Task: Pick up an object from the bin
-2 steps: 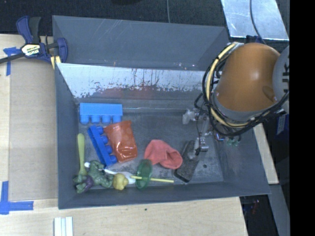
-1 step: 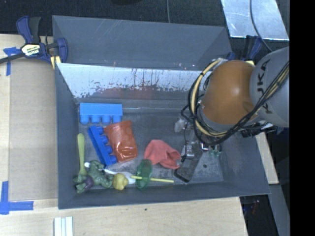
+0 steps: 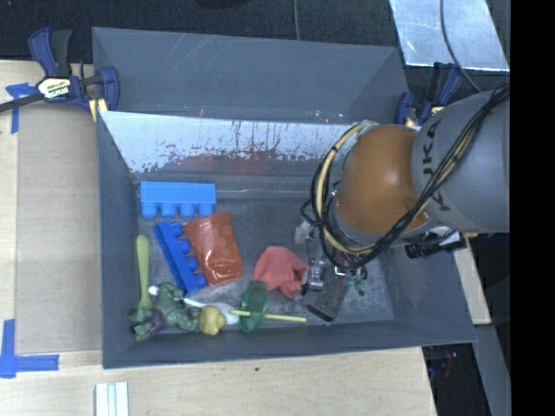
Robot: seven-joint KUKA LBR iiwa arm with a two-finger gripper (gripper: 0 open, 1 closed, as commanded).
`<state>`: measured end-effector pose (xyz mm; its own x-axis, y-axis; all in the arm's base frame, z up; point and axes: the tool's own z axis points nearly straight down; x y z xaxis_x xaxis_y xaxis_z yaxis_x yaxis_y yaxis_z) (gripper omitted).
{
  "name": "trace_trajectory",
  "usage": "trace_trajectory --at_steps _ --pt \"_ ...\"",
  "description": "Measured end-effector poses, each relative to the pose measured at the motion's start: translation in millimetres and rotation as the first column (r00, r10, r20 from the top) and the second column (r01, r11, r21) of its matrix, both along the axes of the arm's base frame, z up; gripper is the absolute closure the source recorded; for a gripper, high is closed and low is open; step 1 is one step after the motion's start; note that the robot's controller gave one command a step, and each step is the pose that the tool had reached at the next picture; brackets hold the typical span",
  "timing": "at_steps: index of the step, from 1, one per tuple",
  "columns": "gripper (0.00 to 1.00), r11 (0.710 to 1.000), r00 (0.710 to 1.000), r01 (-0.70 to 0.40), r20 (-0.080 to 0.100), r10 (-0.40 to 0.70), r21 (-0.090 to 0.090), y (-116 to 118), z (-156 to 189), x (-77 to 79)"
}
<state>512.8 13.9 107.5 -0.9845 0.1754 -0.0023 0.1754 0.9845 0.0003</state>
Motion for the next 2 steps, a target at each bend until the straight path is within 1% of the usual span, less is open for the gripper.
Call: trace_trajectory --at_steps 1,2 --pt "0.00 0.960 0.960 0.281 0.007 -0.281 0.003 7.3 11.8 -2.8" --pt "0.00 0.965 0.965 0.262 0.005 -0.262 0.001 5.7 -39.6 -4.4"
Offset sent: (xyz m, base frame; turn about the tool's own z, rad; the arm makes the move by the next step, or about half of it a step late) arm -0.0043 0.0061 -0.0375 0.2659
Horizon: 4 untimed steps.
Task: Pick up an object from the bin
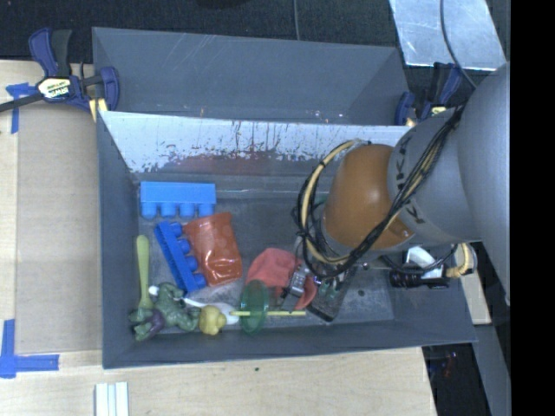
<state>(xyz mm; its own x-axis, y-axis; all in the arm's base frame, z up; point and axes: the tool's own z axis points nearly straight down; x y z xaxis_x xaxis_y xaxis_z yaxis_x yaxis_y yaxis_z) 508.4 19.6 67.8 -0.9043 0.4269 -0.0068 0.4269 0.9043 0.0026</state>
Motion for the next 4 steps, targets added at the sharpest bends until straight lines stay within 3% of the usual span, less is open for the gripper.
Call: trace_trajectory --at_steps 1,2,4 --pt "1.00 0.975 0.975 0.222 0.006 -0.222 0.005 16.0 3.0 -6.5" --pt "1.00 0.975 0.975 0.222 0.006 -0.222 0.005 16.0 3.4 -6.5" --pt "1.00 0.975 0.975 0.220 0.006 -0.220 0.003 15.1 50.8 -7.2"
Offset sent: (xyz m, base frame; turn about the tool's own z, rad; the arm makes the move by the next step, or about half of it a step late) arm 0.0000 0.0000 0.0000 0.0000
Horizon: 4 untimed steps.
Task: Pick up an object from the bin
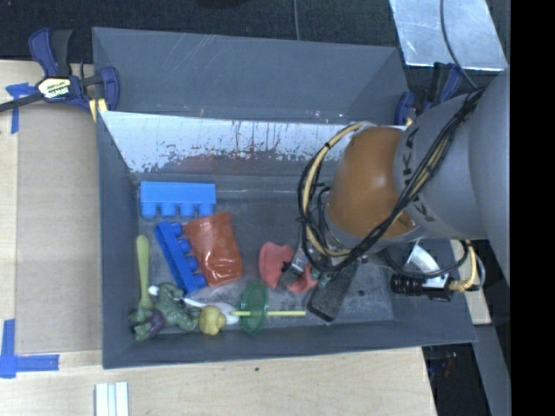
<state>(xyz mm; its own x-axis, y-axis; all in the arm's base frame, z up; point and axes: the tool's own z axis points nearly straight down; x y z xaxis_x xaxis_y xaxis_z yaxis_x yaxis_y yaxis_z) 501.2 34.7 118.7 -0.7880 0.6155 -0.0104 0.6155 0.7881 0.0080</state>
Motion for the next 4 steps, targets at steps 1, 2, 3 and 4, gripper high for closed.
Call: trace_trajectory --at_steps 1,2,3,4 --pt "1.00 1.000 1.000 0.000 0.004 0.000 0.000 -0.1 16.1 0.9" --pt "1.00 1.000 1.000 -0.002 0.002 0.002 0.000 -0.4 30.9 0.5" --pt "1.00 1.000 1.000 -0.003 0.000 0.003 -0.001 -0.7 53.0 0.1" --pt "1.00 1.000 1.000 -0.004 0.002 0.004 -0.001 -1.0 76.1 0.8"
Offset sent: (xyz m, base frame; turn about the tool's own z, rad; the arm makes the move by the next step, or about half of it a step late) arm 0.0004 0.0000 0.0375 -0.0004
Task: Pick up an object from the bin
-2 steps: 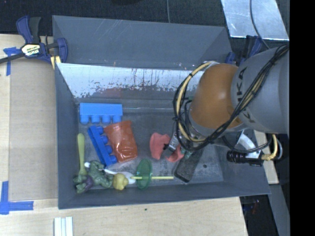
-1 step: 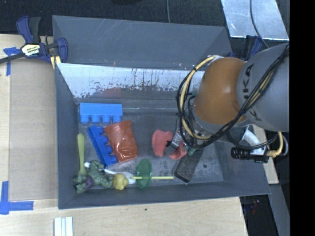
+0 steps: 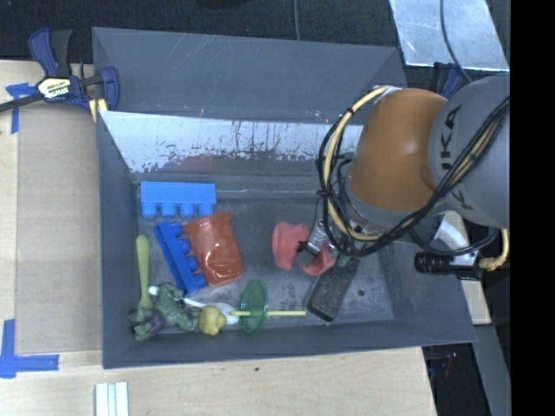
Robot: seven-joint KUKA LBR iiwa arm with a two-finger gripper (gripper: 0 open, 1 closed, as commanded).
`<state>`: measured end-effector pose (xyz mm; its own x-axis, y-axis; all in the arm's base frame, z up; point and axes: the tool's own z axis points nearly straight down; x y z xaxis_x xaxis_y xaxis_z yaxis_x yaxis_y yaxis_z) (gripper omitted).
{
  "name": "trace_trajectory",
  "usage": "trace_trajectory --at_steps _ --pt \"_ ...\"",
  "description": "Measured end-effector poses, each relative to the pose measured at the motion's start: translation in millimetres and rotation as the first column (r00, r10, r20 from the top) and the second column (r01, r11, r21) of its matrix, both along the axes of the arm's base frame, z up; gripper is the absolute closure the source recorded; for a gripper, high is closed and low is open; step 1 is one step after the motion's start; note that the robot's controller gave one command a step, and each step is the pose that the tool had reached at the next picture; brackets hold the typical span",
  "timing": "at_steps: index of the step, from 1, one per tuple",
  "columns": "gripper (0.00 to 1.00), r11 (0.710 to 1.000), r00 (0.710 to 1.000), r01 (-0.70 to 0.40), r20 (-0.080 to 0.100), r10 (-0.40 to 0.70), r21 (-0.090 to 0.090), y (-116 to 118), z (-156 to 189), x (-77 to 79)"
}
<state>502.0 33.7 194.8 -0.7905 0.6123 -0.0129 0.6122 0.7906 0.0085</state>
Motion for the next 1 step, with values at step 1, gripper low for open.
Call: trace_trajectory --at_steps 1 --pt "1.00 1.000 1.000 0.000 0.001 0.000 0.000 0.0 16.4 0.2"
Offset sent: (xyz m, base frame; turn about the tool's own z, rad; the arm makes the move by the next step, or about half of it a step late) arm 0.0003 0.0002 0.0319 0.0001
